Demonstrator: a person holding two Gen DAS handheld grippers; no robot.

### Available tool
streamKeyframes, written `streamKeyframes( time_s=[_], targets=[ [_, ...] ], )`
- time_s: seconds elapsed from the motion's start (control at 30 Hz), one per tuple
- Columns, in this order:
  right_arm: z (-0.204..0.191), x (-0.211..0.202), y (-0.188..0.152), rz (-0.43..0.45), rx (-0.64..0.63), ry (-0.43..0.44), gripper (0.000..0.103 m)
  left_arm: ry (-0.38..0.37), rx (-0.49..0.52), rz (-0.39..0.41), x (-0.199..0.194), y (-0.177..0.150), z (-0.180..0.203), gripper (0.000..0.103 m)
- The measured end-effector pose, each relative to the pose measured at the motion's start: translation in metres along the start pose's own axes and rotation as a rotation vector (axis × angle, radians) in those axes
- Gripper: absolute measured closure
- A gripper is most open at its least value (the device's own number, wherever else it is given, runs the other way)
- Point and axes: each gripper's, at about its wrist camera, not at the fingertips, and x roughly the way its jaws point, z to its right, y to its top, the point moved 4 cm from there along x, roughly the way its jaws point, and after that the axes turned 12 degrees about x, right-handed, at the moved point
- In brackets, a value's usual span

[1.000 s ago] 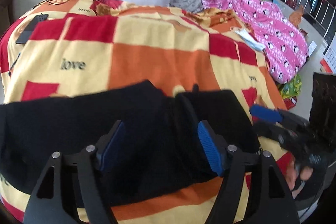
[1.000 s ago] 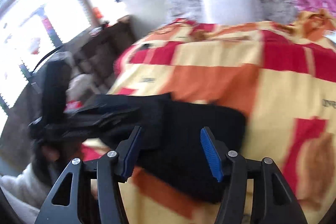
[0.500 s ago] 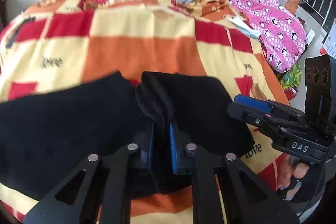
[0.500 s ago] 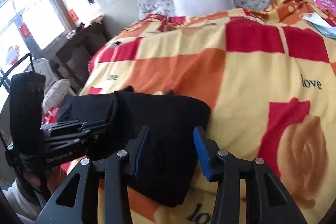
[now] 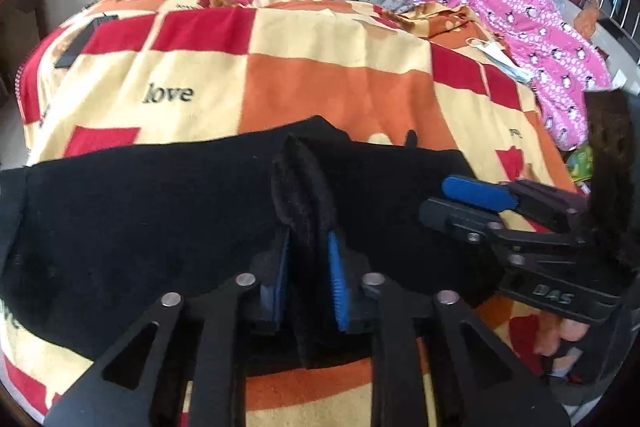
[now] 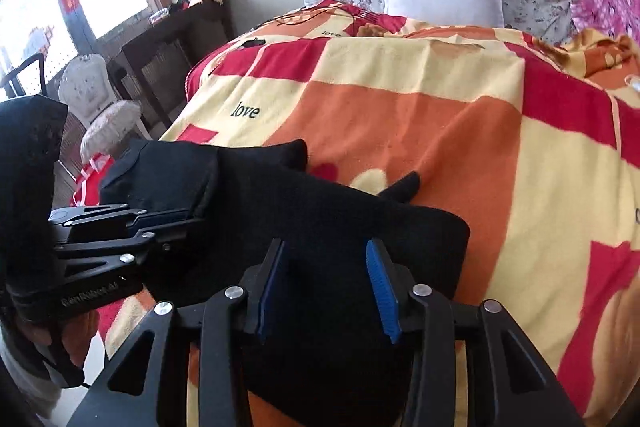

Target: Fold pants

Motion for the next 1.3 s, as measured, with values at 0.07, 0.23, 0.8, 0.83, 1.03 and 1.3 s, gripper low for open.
streamKeyframes(
  time_s=[0.07, 0.23, 0.8, 0.83, 1.03, 1.3],
  targets=[
    [-0.002, -0.005, 0.000, -0.003, -0.001, 0.008, 0.059, 0.012, -0.017, 0.007, -0.003, 0.000, -0.003, 0.071],
    [-0.011, -0.023, -0.005, 0.004, -0.022, 0.018, 0.059, 0.064, -0.032, 0.039, -0.014, 0.001, -0.010, 0.053],
    [-0.045, -0.019, -0.020, -0.011, -0.095, -0.005, 0.056, 0.189, -0.106, 0.083, -0.039, -0.018, -0.039, 0.037],
    [-0.048, -0.018, -0.017, -0.005, -0.101, -0.007, 0.056, 0.193, -0.111, 0.088, -0.041, -0.019, -0.041, 0.037],
    [-0.060, 0.002, -0.002, -0.008, -0.125, -0.026, 0.055, 0.226, -0.134, 0.100, -0.048, -0.025, -0.054, 0.033],
    [-0.071, 0.034, 0.002, -0.035, -0.152, -0.059, 0.048, 0.241, -0.168, 0.087, -0.048, -0.033, -0.069, 0.033]
  ],
)
